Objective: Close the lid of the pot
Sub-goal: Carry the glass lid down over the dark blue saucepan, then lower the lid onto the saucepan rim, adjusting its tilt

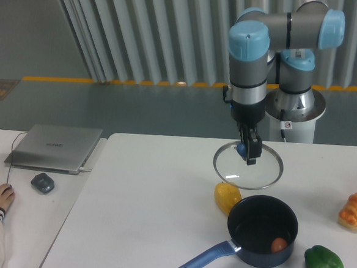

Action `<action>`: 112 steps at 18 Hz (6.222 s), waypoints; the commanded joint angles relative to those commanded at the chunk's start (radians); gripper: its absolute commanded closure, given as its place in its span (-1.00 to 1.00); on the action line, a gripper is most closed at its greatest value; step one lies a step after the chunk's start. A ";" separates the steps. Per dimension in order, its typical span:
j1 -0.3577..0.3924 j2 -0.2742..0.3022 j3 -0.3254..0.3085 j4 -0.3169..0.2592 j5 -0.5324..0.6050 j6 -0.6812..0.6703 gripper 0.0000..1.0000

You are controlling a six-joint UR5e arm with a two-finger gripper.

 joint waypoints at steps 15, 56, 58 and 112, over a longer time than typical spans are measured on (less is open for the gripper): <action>0.005 -0.081 0.006 0.106 0.038 -0.037 0.06; -0.003 -0.150 -0.026 0.187 0.048 -0.172 0.06; -0.003 -0.155 -0.026 0.189 0.049 -0.173 0.06; -0.002 -0.210 0.026 0.199 0.086 -0.218 0.06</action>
